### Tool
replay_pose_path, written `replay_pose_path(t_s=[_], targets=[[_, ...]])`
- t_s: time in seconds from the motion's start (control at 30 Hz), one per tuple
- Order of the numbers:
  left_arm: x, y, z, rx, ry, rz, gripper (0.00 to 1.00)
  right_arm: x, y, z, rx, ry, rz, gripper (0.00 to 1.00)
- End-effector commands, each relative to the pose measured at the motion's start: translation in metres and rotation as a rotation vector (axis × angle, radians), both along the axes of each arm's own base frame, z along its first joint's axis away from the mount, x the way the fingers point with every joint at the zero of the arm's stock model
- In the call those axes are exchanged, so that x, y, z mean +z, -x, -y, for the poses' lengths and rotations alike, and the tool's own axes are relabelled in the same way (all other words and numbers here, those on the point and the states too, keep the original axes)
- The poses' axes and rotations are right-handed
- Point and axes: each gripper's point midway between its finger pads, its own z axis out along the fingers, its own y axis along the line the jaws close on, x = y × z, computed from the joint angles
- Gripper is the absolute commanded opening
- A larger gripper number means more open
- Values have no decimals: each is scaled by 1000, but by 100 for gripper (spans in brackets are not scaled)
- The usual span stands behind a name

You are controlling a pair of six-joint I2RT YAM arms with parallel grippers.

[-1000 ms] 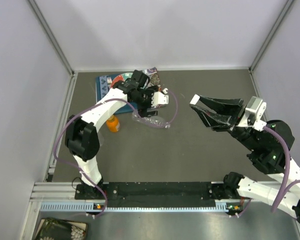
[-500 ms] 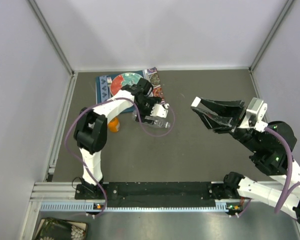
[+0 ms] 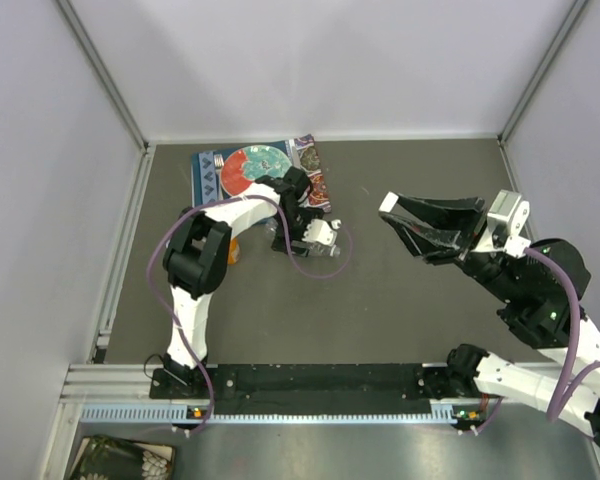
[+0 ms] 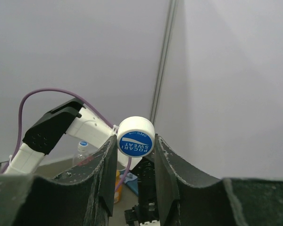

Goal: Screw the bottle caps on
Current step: Pick up the plastic bottle at the center of the board.

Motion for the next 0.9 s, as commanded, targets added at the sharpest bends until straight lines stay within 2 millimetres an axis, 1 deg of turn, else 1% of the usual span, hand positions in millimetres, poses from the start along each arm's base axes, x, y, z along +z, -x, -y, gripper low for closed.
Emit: replay_pose_path(t_s=[0.0,0.07,0.2,0.23,0.33,0.4,0.5,0.57,0.6,0.63,0.7,0.73,0.77,0.8,0.83,0.87], targets=[[1,-1,-5,29,-21,-25,88,25,6,8,0,-52,23,25],[-4,2,-10,41,-34,-39,86,24,6,7,0,-49,20,25],[-8,0,-16,109,-45,-45,71,25,5,6,6,-55,8,25],[-9,2,-18,120,-45,-54,64,25,5,5,9,-54,3,25],[-8,8,-16,163,-13,-60,60,24,4,4,14,-54,-13,25],[-8,11,-17,188,-1,-60,59,24,4,4,17,-55,-28,25],[-6,22,-19,223,8,-73,57,23,5,4,23,-53,-49,25],[8,36,-16,229,37,-94,57,24,4,3,22,-50,-63,25],[15,43,-12,242,51,-105,57,19,2,1,22,-32,-86,25],[33,46,-9,249,78,-85,57,18,0,-1,21,-26,-94,25],[58,62,-5,283,111,-120,57,15,0,-2,24,-8,-129,25],[87,64,-3,289,158,-93,57,12,0,-2,23,11,-144,25],[105,71,1,294,194,-102,57,10,1,-4,38,11,-176,25],[118,85,-3,323,192,-133,57,9,2,-4,47,10,-200,24],[152,89,-1,321,245,-91,57,7,5,-4,61,22,-227,24],[167,95,-2,326,265,-85,57,7,10,-2,79,13,-251,24]])
